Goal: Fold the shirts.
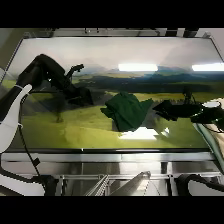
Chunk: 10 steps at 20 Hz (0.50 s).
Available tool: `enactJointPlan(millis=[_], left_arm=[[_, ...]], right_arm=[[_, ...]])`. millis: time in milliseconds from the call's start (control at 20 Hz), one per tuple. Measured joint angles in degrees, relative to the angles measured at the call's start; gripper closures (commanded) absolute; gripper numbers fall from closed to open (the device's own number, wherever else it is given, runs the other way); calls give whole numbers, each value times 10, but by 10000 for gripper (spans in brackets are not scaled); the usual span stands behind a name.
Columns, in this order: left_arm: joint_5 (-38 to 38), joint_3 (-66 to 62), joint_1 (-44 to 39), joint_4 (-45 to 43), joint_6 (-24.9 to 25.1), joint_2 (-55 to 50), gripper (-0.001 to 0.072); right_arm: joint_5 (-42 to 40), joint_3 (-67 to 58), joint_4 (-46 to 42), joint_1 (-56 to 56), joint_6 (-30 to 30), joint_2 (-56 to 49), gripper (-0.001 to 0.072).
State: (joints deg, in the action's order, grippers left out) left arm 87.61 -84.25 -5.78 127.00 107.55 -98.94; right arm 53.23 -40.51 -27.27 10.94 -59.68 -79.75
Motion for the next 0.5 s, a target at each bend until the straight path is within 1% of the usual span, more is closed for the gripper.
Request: enactJointPlan(millis=[100, 200, 400, 450, 500], left_arm=[[-37, 38, 21, 25, 7, -13, 5], [-57, 46, 26, 63, 20, -44, 12], [-67, 2, -3, 115, 33, -121, 12], [-60, -16, -14, 126, 35, -140, 12], [-56, -34, -26, 133, 35, -156, 59]], right_arm=[[-11, -20, 0, -3, 2, -32, 320], [-23, -37, 1, -9, -1, -59, 322], [-43, -65, 12, -33, -12, -96, 330], [-50, -71, 12, -41, -18, -103, 358], [-57, -78, 12, -49, -22, -110, 358]])
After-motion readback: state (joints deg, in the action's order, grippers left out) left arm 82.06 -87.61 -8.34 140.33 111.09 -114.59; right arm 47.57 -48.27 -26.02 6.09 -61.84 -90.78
